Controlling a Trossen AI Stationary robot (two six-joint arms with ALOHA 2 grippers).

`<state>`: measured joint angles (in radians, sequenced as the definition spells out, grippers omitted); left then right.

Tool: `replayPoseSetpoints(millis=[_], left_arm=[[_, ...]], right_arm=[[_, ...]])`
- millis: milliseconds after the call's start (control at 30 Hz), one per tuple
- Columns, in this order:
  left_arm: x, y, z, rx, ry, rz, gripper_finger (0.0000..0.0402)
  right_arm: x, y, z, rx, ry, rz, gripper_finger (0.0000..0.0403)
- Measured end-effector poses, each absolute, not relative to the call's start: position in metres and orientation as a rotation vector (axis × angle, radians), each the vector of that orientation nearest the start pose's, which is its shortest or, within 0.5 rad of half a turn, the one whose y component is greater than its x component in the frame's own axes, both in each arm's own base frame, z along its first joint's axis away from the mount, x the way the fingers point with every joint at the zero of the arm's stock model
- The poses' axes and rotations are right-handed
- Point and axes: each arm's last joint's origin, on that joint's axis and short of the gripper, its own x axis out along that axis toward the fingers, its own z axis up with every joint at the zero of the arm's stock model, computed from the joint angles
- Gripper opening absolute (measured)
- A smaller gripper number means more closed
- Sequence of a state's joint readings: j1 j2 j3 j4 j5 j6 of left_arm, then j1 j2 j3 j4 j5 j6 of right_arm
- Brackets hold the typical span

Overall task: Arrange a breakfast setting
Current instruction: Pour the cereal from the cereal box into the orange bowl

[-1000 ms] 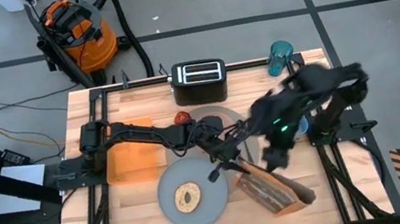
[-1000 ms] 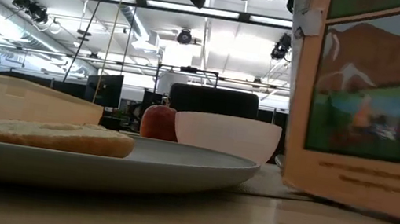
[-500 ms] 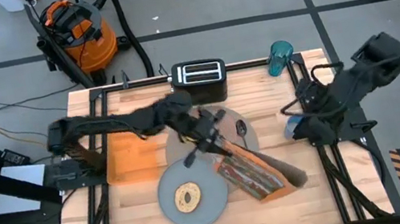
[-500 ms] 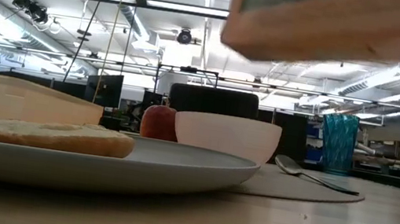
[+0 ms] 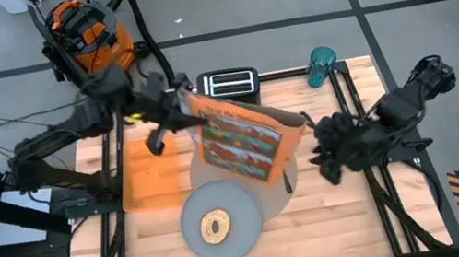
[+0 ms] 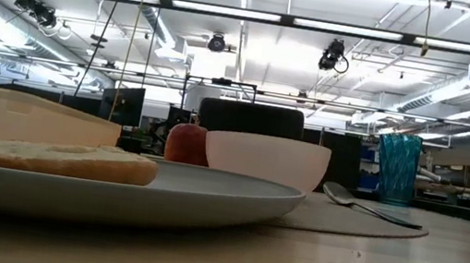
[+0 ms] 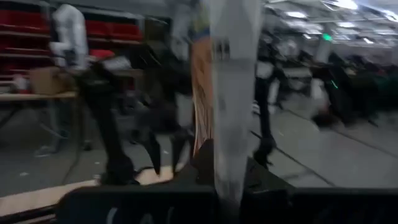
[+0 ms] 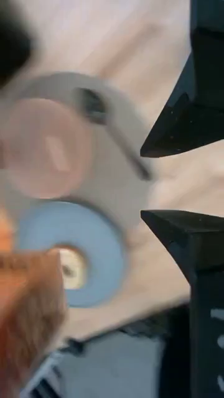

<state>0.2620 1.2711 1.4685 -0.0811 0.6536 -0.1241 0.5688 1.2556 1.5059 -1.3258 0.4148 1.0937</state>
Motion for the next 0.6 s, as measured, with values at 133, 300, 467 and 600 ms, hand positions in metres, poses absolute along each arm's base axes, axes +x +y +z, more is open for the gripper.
replayPoseSetpoints(millis=[133, 300, 467, 600], left_arm=[[0.234, 0.059, 0.488, -0.101, -0.152, -0.299, 0.0006], [0.209, 0.067, 0.510, -0.089, -0.302, -0.224, 0.0005], [0.191, 0.072, 0.523, -0.091, -0.405, -0.203, 0.0005], [0.175, 0.070, 0.539, -0.078, -0.547, -0.222, 0.0005]], right_arm=[[0.208, 0.102, 0.369, 0.346, 0.661, -0.402, 0.0178], [0.239, 0.094, 0.354, 0.275, 0.450, -0.404, 0.0223], [0.255, 0.083, 0.360, 0.281, 0.275, -0.427, 0.0271], [0.267, 0.076, 0.377, 0.188, 0.104, -0.445, 0.0298]])
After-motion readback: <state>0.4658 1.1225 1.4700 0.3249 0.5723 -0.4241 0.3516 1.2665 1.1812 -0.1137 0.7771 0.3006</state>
